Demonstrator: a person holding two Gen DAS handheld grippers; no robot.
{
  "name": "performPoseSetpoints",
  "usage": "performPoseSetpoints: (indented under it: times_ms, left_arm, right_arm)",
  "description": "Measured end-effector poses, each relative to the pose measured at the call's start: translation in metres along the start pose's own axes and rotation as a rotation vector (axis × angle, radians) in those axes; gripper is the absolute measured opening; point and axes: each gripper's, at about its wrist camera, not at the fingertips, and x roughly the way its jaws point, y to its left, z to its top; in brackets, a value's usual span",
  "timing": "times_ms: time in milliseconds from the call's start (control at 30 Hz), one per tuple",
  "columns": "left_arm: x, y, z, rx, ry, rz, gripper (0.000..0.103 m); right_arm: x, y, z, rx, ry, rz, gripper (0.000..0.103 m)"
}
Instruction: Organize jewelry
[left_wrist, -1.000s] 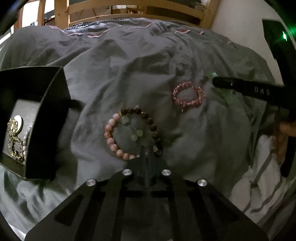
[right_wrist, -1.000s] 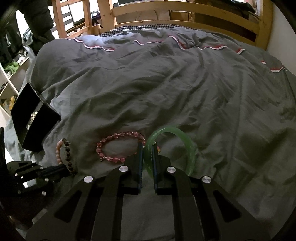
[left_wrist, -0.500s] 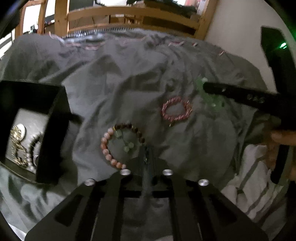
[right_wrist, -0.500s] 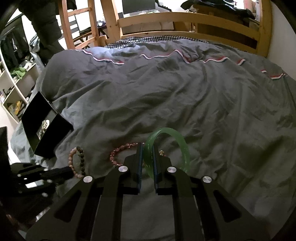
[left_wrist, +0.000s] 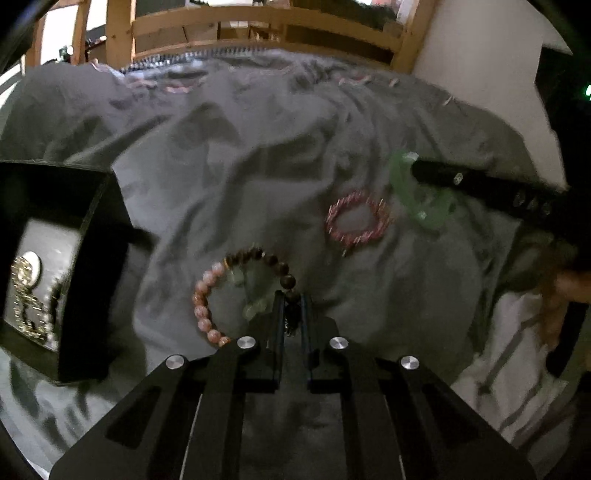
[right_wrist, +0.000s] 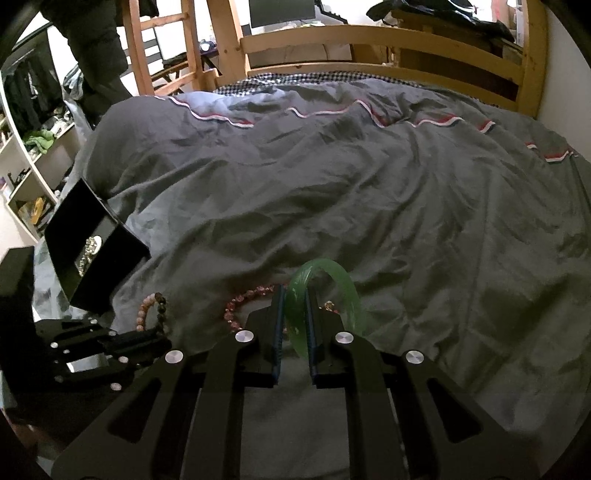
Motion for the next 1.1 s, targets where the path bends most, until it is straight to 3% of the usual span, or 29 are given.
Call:
performPoseSetpoints:
  times_ms: [700,1100]
  left_arm:
    - [-0.100,0.023,0.017,-0.080,-0.150,0.044,0.008]
    - [-0.127,0.067,0.022,-0.162,-0.181,0.101,0.008]
  right_arm:
    - [-0.058,0.050,0.016,-0.079,-0.137,0.101,0.012]
    - [-0.052,0.106,0.030,-0.175,-0.136,0.160,0.013]
